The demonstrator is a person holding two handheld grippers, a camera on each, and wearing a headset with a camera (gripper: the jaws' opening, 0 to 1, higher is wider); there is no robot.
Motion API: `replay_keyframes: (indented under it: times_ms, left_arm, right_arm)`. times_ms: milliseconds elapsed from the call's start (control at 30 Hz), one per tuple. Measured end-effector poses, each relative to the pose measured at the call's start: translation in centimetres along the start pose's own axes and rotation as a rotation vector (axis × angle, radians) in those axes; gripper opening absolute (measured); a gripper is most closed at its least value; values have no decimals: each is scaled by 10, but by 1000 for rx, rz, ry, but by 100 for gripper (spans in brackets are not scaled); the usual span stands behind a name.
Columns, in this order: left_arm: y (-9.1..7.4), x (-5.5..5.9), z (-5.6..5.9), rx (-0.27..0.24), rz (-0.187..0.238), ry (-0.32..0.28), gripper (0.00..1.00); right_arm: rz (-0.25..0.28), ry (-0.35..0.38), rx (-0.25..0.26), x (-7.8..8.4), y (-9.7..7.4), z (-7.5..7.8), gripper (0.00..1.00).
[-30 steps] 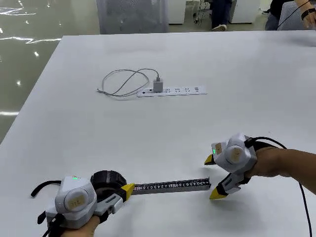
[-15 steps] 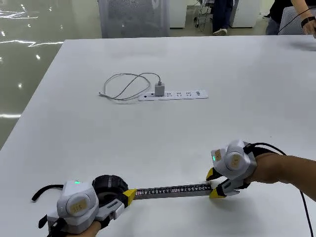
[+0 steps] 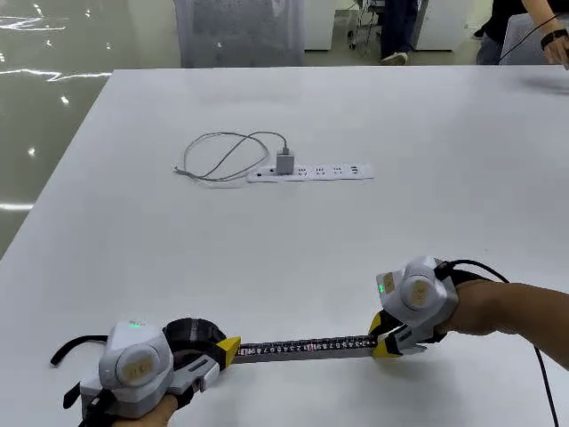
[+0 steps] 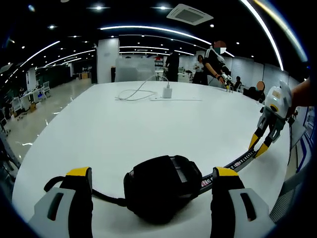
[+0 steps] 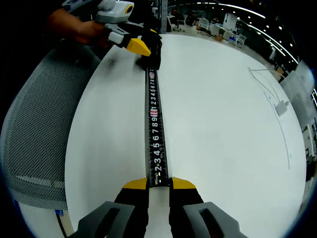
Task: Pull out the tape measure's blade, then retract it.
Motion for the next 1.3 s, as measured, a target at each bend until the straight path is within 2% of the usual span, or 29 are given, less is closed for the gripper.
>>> replay_keyframes:
  times_ms: [300, 433, 633, 800, 867, 933, 967, 1000, 1033, 1067, 1300]
  left_arm:
    - [2, 3, 3, -17, -13, -8, 96]
    - [2, 5, 4, -29, -40, -26, 89]
    - [1, 10, 10, -11, -82, -52, 77]
    - [2, 14, 11, -22, -103, -62, 76]
    - [2, 14, 11, -25, -114, -93, 75]
    - [2, 13, 10, -30, -113, -95, 72]
    - [2, 12, 10, -29, -101, -96, 70]
    - [2, 8, 10, -15, -70, -102, 66]
    - [1, 10, 11, -20, -88, -99, 65]
    - [2, 9, 11, -13, -81, -90, 65]
    - [3, 10, 11, -6, -104, -87, 64]
  right_arm:
    - [-17, 35, 4, -1, 0, 1, 11]
    - [-35, 33, 5, -2, 1, 1, 10]
    - [-40, 43, 13, -3, 1, 1, 10]
    - [-63, 65, 12, -5, 2, 2, 10]
    - [-69, 71, 15, -5, 2, 1, 10]
    - [-75, 85, 17, -5, 2, 2, 10]
    - [-77, 88, 18, -5, 2, 2, 10]
    - [-79, 92, 18, -5, 2, 2, 10]
    - [-80, 95, 19, -5, 2, 1, 11]
    - [-82, 99, 20, -5, 2, 1, 11]
    - [-67, 132, 30, -4, 2, 1, 10]
Point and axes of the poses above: the centre of the closed fingertips' face, and the gripper's own axes: y roughly forward along the fingers, z roughly to its right, x roughly out of its underside, the point moved 5 cm from there along -y, roughly backward along the fingers, and after that the axes turned 12 degrees about -x, right-handed, at the moved point
